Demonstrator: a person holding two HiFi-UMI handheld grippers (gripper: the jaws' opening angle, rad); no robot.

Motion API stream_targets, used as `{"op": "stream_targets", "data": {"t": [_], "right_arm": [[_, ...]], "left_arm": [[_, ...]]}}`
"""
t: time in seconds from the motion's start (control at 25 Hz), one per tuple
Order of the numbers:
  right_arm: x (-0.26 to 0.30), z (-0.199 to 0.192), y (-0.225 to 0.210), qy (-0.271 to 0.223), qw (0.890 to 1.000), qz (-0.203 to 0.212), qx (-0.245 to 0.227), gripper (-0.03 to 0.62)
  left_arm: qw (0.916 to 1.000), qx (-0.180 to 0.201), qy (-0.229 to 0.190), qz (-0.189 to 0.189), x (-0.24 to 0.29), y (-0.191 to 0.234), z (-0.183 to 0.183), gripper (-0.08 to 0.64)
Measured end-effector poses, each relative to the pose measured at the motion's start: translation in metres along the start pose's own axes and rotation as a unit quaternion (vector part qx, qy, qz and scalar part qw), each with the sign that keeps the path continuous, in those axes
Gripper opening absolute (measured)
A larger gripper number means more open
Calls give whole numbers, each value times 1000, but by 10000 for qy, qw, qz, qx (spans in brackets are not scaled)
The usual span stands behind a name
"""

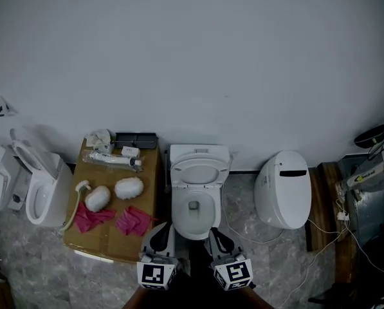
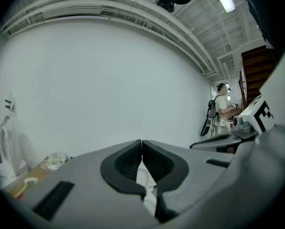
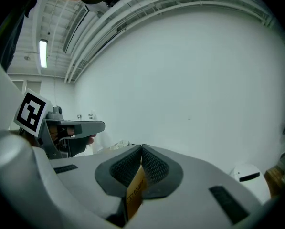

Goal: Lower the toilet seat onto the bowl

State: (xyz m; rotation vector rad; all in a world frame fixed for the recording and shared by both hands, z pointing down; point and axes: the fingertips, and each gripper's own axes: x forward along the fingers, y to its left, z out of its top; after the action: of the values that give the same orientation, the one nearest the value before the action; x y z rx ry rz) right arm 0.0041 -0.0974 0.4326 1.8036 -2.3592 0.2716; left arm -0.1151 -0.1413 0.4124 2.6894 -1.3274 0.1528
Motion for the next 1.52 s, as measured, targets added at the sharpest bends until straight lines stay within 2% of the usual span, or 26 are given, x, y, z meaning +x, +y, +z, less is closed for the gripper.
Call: {"op": "stream_targets", "data": {"t": [0.2,0.4,0.64,0.76,0.92,1.04,1.24,1.52], "right_arm": [[34,-5,-34,150,9998,104,50,28],[68,-5,-76,302,9993,165,110,28],[105,-2,-123,377,9987,286,168,28],[121,0,-141,473,9980,400,103,28],[137,1,-165,565,9969,544,103,29],[149,2,-181,607,9963,597,69,29],[168,-11,-199,800,9950,595,-4,29],[203,-30,-213,1234,9895,669,-349,31]], "left_arm": [[9995,263,159,52,48,3,-10,9],[9985,290,460,39,100,-1,-16,9],[9985,360,418,0,157,-5,-7,9],[9975,275,635,136,179,-4,-4,9],[9977,368,550,129,201,-10,4,10],[9963,521,669,113,214,-9,1,11],[9884,1103,1037,-142,236,3,-16,11],[9701,1104,2023,-760,271,40,-75,11]]}}
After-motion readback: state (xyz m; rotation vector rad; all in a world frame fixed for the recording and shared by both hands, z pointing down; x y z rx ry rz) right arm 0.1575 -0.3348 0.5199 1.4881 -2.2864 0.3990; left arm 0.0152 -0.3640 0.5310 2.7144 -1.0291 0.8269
